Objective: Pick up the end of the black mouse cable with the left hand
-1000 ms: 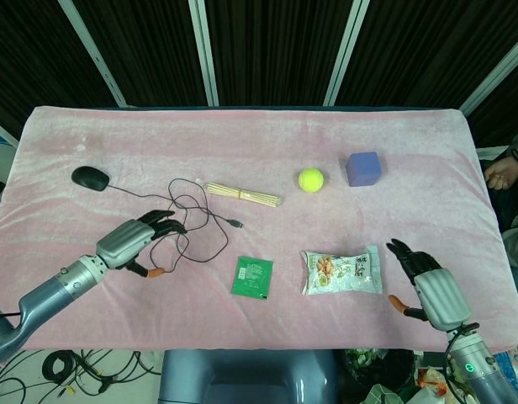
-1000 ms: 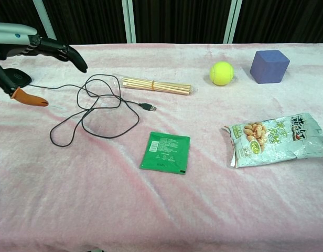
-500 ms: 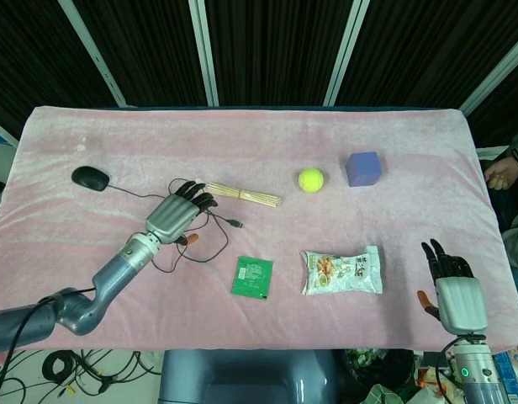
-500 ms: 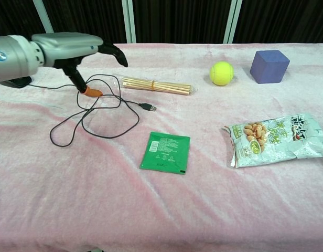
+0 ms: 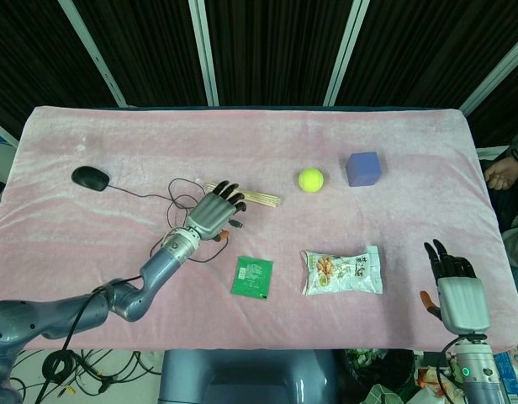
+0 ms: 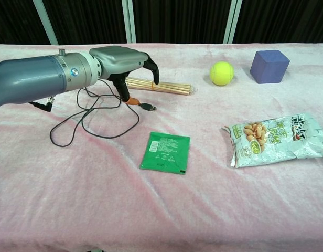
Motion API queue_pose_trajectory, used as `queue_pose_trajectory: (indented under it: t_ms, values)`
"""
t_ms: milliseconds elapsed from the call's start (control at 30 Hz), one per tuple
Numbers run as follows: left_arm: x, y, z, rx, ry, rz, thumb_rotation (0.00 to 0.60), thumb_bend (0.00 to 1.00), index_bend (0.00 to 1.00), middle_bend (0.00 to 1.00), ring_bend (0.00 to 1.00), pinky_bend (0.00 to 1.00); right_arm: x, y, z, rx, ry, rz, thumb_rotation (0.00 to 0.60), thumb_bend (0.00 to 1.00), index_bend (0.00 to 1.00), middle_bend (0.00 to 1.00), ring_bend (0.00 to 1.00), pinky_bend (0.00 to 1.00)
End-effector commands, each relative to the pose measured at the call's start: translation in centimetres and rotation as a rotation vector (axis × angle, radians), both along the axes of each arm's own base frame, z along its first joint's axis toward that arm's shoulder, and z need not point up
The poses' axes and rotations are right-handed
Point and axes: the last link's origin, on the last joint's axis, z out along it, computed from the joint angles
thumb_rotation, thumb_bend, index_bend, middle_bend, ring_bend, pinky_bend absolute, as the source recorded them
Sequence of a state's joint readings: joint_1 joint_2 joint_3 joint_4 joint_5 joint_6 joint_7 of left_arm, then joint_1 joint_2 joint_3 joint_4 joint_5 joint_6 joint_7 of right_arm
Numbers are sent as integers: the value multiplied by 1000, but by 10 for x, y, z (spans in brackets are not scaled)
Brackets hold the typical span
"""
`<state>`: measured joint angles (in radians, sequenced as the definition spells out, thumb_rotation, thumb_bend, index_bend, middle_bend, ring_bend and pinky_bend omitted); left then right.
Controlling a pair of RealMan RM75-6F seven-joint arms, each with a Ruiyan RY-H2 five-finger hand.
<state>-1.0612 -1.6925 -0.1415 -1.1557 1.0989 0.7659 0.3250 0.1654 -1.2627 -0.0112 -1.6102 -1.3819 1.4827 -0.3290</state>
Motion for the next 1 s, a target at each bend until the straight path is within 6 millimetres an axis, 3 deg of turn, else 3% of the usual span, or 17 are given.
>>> queue_pose_trajectory:
  t_ms: [33, 1000]
  values:
    - [-2, 1, -5, 5, 6, 10, 600, 274, 324, 171, 0, 61, 0, 0, 0, 2, -4, -3, 600, 176, 0, 64, 234, 208]
    - [-1, 12, -39, 43, 87, -5, 600, 300, 450, 215, 0, 61, -5, -3, 7, -5, -15, -13, 600, 178, 0, 64, 234, 208]
